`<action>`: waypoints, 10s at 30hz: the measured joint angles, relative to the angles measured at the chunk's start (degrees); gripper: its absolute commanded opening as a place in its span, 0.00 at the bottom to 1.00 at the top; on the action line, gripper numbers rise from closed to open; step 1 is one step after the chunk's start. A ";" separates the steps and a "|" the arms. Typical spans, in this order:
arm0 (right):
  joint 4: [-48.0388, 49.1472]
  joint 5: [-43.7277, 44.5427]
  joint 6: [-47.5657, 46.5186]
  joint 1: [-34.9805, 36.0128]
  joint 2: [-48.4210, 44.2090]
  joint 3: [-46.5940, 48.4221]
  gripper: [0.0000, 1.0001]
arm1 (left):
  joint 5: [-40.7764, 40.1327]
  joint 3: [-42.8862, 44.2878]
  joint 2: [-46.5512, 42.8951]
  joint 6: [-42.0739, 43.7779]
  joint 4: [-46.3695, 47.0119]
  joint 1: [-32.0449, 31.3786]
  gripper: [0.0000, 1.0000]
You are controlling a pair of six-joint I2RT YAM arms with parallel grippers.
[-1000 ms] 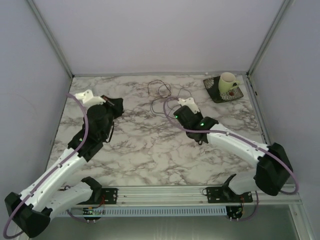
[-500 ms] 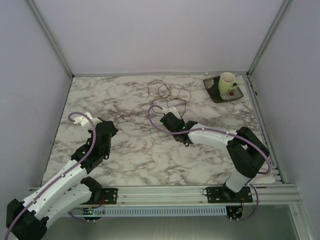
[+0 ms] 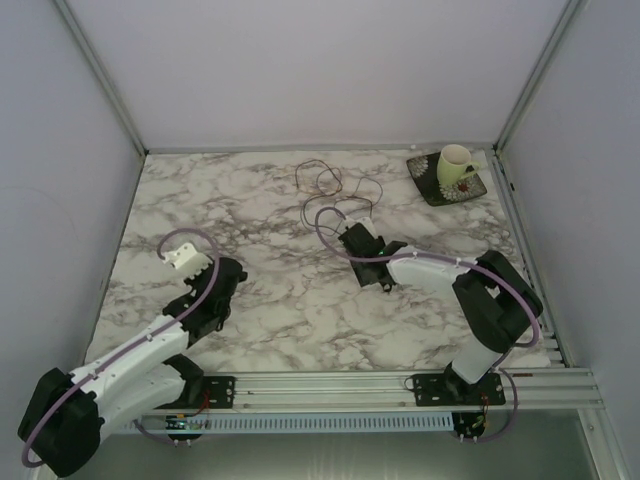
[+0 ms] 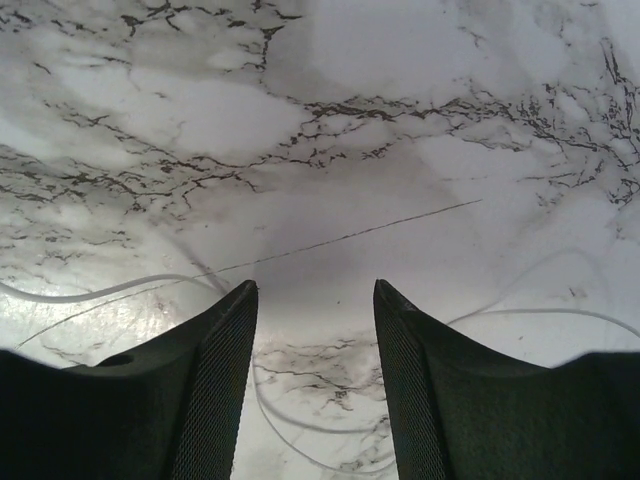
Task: Zip-tie the wires
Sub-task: Straighten the cable at the center of the board, then pick up the cable at the center of the board, then straighten the cable at the center of the board.
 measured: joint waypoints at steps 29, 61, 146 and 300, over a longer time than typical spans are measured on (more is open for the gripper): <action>-3.37 -7.74 0.63 -7.91 -5.25 3.91 0.72 | 2.95 -4.02 4.87 -4.66 0.33 3.69 0.82; 4.37 -15.45 3.02 -23.67 24.50 39.23 0.66 | 20.87 20.87 6.32 23.34 -0.17 5.38 0.95; -5.86 -25.07 -10.43 -20.98 2.45 35.93 0.00 | 67.01 67.76 62.10 35.04 18.40 7.87 0.58; 15.98 -4.68 -28.44 -12.74 13.09 66.27 0.00 | 63.30 47.67 26.62 19.67 5.95 38.05 0.00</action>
